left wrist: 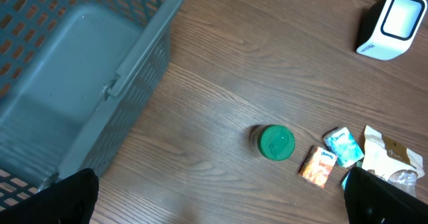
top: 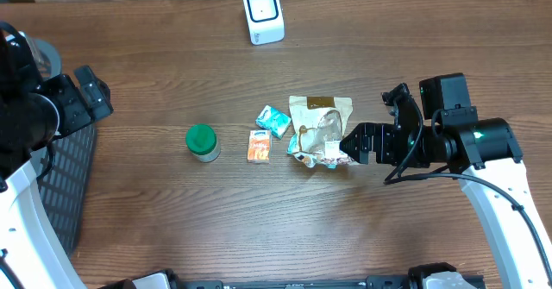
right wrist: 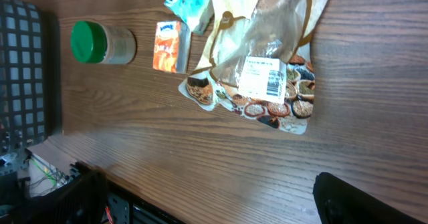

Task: Scan the item barcode
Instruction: 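Reach the right gripper left toward the brown pouch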

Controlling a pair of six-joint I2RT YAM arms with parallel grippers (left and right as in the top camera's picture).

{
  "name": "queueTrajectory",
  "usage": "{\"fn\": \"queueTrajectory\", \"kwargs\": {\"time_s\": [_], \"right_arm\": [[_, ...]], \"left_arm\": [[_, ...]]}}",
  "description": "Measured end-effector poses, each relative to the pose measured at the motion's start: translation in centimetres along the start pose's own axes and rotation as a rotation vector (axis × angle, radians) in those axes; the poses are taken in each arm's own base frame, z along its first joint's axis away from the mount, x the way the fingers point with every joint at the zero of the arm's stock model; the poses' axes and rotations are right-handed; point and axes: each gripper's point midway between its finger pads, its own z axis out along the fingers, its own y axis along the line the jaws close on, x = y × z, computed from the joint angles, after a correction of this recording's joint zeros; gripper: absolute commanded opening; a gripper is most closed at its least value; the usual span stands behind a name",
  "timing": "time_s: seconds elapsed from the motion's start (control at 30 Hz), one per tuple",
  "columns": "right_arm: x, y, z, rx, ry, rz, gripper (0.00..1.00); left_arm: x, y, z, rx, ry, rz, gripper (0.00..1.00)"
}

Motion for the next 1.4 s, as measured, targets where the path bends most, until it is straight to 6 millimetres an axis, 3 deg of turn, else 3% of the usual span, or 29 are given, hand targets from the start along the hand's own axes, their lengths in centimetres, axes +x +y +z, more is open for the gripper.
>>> {"fn": "queueTrajectory", "kwargs": {"time_s": [0.1, 0.2, 0.4, 0.57, 0.67, 0.77, 0.83, 1.1, 1.4], "right_arm": [[-0.1, 0.4, 0.0, -0.024, -0.002, -0.004, 0.99], [-0.3, 2.3, -0.6, -0.118, 0.000, -0.015, 0.98], [-2.7, 6.1, -4.1, -0.251, -0.090, -0.078, 1.00], [-3.7, 6.5, -5.4, -0.263, -0.129, -0.087, 1.00], [-4.0, 5.8, -4.9, -0.231, -0.124, -0.075, 0.99], [-4.4, 4.1, -3.6, -0.163, -0.101, -0.054, 0.77], [-4.7, 2.8, -2.5, -0.112, -0.078, -0.030, 0.69], [-4.7, -2.1, 3.2, -0.004, 0.064, 0.027, 0.68], [-3.9, -4.9, 7.2, 0.022, 0.133, 0.052, 0.80]], "left_arm": [[0.0, 0.0, 0.0, 0.000, 0.000, 0.000, 1.00], [0.0, 0.0, 0.0, 0.000, 0.000, 0.000, 1.00], [0.0, 0.0, 0.0, 0.000, 0.000, 0.000, 1.00], [0.0, 0.0, 0.0, 0.000, 0.000, 0.000, 1.00], [0.0, 0.0, 0.0, 0.000, 0.000, 0.000, 1.00], [0.0, 0.0, 0.0, 0.000, 0.000, 0.000, 1.00], [0.0, 0.0, 0.0, 0.000, 0.000, 0.000, 1.00], [0.0, 0.0, 0.0, 0.000, 0.000, 0.000, 1.00], [0.0, 0.0, 0.0, 0.000, 0.000, 0.000, 1.00]]}}
